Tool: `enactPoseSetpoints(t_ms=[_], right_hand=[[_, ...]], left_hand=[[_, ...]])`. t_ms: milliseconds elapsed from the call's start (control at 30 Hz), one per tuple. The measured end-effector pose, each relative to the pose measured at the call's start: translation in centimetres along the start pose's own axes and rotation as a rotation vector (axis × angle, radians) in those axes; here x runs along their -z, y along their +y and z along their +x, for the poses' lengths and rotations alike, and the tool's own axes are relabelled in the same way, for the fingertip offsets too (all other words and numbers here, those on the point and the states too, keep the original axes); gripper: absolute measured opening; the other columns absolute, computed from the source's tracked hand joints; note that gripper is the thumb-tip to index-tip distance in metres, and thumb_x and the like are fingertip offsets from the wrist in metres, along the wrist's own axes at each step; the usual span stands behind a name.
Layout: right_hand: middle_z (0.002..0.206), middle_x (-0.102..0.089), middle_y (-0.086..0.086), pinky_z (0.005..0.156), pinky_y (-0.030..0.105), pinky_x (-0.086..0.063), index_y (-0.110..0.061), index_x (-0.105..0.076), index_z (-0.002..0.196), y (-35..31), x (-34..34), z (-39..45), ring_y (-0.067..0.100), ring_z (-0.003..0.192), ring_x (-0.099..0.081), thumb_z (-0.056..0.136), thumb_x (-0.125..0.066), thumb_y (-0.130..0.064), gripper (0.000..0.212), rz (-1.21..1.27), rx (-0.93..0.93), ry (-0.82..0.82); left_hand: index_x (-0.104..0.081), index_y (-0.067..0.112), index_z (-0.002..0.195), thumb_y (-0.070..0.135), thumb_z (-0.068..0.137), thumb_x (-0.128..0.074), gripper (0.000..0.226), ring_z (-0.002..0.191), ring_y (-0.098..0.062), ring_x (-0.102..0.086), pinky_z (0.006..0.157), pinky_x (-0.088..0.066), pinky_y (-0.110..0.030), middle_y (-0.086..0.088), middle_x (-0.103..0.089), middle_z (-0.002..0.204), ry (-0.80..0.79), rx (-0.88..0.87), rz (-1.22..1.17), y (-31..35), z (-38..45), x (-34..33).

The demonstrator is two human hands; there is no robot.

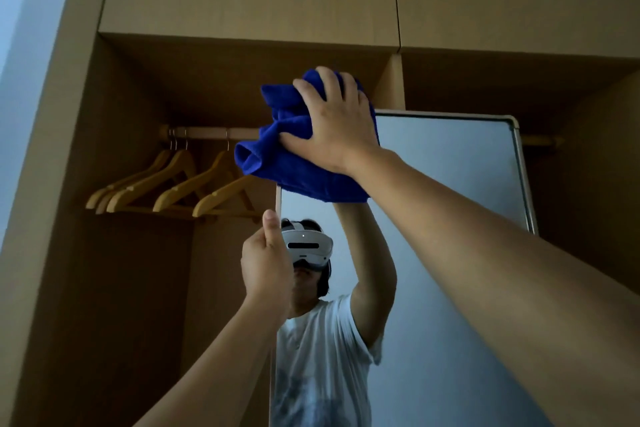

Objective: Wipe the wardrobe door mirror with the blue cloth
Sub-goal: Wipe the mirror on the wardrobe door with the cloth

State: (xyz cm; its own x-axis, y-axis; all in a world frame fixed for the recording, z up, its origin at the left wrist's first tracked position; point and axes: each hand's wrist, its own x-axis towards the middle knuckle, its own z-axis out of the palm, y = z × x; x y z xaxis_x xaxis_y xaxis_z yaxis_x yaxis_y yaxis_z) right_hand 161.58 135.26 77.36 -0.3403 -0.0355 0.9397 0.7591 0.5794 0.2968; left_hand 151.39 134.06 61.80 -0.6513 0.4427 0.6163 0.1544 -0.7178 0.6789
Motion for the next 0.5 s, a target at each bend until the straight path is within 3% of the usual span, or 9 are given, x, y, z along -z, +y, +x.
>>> enactPoseSetpoints(t_ms=[100,200,267,333,400,500], right_hand=[[0.157,-0.011,0.009,0.112,0.055,-0.014,-0.027,-0.023,0.148,-0.5,-0.2,-0.8,0.04,0.142,-0.008,0.082,-0.043,-0.069,0.08,-0.035,-0.042,0.018],[0.159,-0.004,0.009,0.112,0.059,-0.012,-0.03,-0.021,0.149,-1.2,-0.2,-2.6,0.042,0.142,-0.003,0.083,-0.04,-0.069,0.079,-0.048,-0.066,0.041],[0.159,-0.003,0.01,0.11,0.061,-0.013,-0.031,-0.022,0.148,-2.2,-0.3,-4.2,0.044,0.142,-0.002,0.083,-0.039,-0.069,0.077,-0.061,-0.077,0.063],[0.159,-0.004,0.011,0.11,0.062,-0.017,-0.031,-0.024,0.148,-3.4,-0.5,-6.2,0.045,0.142,-0.004,0.083,-0.037,-0.068,0.076,-0.062,-0.086,0.08],[0.159,-0.007,0.011,0.11,0.06,-0.021,-0.031,-0.024,0.148,-4.3,-1.0,-8.3,0.046,0.141,-0.007,0.083,-0.036,-0.067,0.075,-0.055,-0.096,0.095],[0.158,-0.012,0.012,0.11,0.059,-0.023,-0.03,-0.027,0.148,-5.9,-1.7,-11.5,0.045,0.141,-0.01,0.084,-0.036,-0.064,0.073,-0.039,-0.138,0.102]], left_hand=[[-0.033,0.017,0.058,0.051,0.095,-0.037,0.05,0.04,-0.013,-0.026,0.044,-0.022,-0.028,0.001,-0.03,0.046,-0.088,0.004,0.0,0.3,-0.4,0.8],[-0.046,0.016,0.063,0.046,0.098,-0.035,0.047,0.034,-0.005,-0.04,0.038,-0.034,-0.024,0.009,-0.046,0.04,-0.131,0.051,0.018,0.1,-1.7,2.0],[-0.06,0.01,0.082,0.044,0.099,-0.034,0.046,0.055,-0.014,-0.061,0.053,-0.053,-0.03,-0.003,-0.067,0.066,-0.183,0.109,-0.02,0.0,-2.4,2.4],[-0.063,0.012,0.099,0.046,0.098,-0.034,0.045,0.079,-0.027,-0.065,0.076,-0.054,-0.042,-0.016,-0.068,0.095,-0.205,0.144,-0.047,0.2,-3.0,2.8],[-0.062,0.015,0.103,0.051,0.096,-0.035,0.045,0.086,-0.03,-0.061,0.085,-0.05,-0.05,-0.019,-0.066,0.103,-0.219,0.147,-0.077,0.3,-3.4,3.0],[-0.062,0.019,0.106,0.049,0.096,-0.035,0.042,0.091,-0.028,-0.066,0.085,-0.05,-0.049,-0.013,-0.071,0.099,-0.217,0.129,-0.181,-0.2,-4.2,3.4]])
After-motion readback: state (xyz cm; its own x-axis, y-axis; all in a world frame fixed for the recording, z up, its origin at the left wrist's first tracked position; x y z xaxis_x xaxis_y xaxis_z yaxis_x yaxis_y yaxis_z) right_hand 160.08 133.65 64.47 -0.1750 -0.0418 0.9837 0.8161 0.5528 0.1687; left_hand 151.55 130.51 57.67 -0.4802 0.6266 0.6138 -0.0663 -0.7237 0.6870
